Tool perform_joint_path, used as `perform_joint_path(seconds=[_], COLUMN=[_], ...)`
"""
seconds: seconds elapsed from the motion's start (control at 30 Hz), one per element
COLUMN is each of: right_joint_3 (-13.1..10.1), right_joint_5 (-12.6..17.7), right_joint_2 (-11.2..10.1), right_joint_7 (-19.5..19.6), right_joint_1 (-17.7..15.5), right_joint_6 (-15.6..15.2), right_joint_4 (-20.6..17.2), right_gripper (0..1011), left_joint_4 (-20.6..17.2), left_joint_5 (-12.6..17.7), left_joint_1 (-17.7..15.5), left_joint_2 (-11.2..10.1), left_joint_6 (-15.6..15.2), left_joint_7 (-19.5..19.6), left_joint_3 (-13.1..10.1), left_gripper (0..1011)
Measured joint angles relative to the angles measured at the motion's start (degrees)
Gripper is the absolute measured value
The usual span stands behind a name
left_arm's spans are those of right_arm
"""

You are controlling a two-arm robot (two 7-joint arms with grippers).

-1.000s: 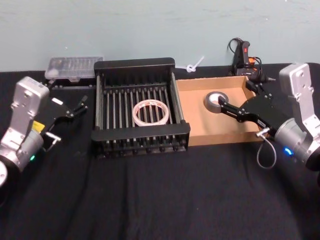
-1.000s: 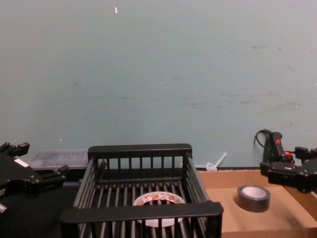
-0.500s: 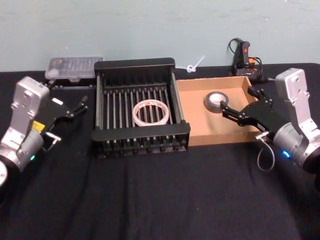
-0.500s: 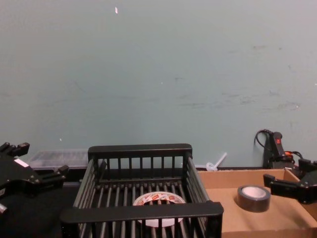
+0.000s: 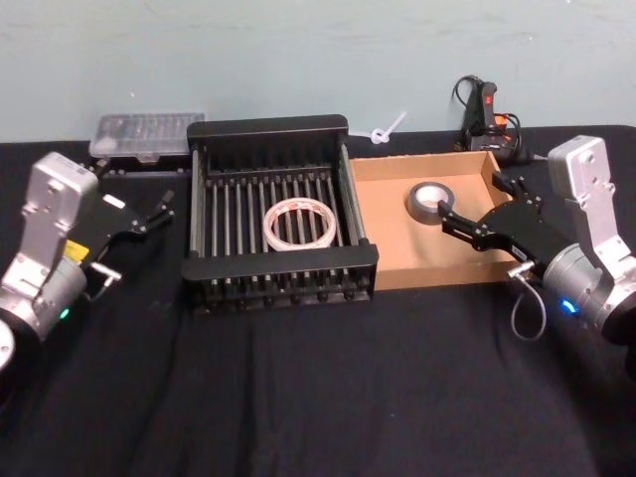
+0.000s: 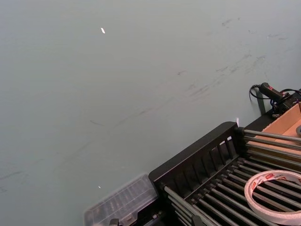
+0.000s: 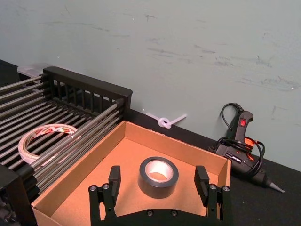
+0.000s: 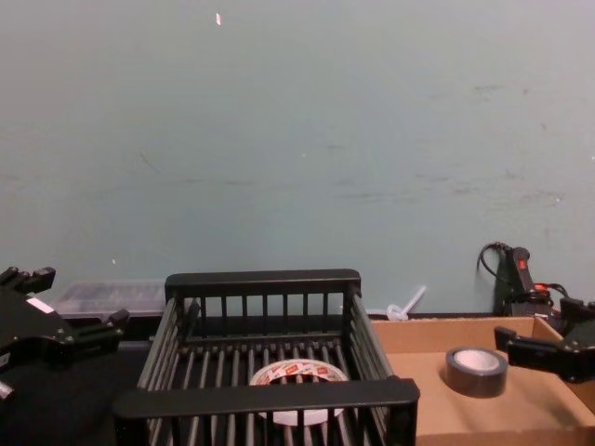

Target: Pick up the white tape and place it into the black box , Pick up the silver tape and place it into the brown box.

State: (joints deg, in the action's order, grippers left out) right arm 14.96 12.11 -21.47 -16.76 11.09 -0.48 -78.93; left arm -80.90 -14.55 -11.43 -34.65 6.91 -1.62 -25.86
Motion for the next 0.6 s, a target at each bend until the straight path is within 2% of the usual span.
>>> perform_joint_path(seconds=[0.6], right_joint_3=[0.1], right_joint_5=[0.1], right_joint_2=[-0.1], right_joint_7=[0.0], right_joint_1=[-0.1], right_joint_6=[0.0], right_joint_4=[-0.1], right_gripper=[1002], left_joint_4=[0.0], left_joint_5=[0.0], left_joint_1=[0.0], left_joint_2=[0.0], left_joint_6=[0.0], left_joint_7=[0.0], left_joint_3=[0.0], left_gripper=[1002])
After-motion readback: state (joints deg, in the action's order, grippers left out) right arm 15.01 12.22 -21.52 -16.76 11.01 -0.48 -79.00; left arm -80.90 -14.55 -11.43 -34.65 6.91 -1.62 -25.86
